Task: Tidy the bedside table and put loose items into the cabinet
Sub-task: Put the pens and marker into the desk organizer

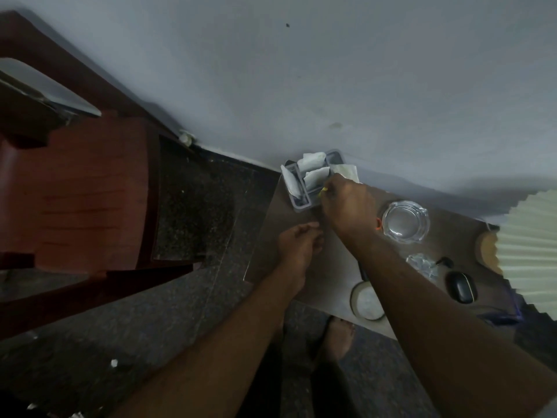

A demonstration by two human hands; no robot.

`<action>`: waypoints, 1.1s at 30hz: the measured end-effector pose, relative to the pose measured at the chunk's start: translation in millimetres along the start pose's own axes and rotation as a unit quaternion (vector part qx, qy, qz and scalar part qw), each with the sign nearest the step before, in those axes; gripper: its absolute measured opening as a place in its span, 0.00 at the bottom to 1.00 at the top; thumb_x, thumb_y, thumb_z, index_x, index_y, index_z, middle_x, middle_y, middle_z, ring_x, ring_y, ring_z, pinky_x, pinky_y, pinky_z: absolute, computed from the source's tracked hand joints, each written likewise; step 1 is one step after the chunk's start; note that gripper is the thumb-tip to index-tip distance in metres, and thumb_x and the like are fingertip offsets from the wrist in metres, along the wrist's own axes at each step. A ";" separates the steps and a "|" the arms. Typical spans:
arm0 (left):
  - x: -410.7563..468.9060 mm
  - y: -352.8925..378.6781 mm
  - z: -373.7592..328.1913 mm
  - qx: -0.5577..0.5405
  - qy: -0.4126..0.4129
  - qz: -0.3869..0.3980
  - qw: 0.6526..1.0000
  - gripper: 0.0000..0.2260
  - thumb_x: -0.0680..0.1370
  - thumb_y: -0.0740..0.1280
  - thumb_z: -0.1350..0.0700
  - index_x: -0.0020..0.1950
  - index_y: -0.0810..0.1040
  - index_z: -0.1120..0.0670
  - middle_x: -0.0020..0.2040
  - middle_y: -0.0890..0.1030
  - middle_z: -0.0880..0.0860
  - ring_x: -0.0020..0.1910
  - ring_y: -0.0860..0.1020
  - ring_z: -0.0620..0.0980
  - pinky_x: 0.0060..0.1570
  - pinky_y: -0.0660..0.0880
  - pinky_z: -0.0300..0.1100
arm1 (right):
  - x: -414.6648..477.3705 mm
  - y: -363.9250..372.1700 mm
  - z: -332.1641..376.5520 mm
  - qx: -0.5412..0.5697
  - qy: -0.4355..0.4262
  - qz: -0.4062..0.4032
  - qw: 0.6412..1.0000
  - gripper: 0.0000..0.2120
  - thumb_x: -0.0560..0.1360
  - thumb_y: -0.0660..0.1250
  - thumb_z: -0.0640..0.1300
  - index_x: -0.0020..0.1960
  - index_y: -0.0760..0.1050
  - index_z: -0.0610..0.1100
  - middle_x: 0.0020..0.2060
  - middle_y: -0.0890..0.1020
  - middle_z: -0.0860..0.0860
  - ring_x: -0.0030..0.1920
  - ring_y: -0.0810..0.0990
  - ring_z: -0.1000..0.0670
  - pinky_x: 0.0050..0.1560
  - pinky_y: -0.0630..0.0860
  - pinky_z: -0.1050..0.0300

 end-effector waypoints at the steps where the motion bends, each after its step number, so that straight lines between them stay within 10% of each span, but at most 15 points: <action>1: 0.0 -1.0 1.5 0.001 -0.001 0.005 1.000 0.08 0.79 0.66 0.65 0.56 0.81 0.61 0.48 0.83 0.58 0.41 0.79 0.50 0.46 0.79 0.42 | 0.5 2.4 0.6 -0.004 0.002 0.006 1.000 0.08 0.77 0.64 0.45 0.53 0.78 0.44 0.45 0.84 0.41 0.47 0.82 0.35 0.42 0.76 0.49; 33: -18.4 23.6 23.8 0.116 -0.018 0.025 0.993 0.10 0.77 0.66 0.68 0.41 0.81 0.55 0.33 0.83 0.52 0.30 0.80 0.46 0.33 0.78 0.38 | -101.8 5.5 -47.8 0.086 0.157 0.043 0.983 0.11 0.81 0.61 0.43 0.59 0.77 0.39 0.53 0.81 0.41 0.53 0.81 0.39 0.51 0.75 0.46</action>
Point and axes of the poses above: each hand's wrist, its own x-axis towards the middle knuckle, its own y-axis out of the palm, z = x × y, the point moved 4 cm from there along x, towards the middle knuckle
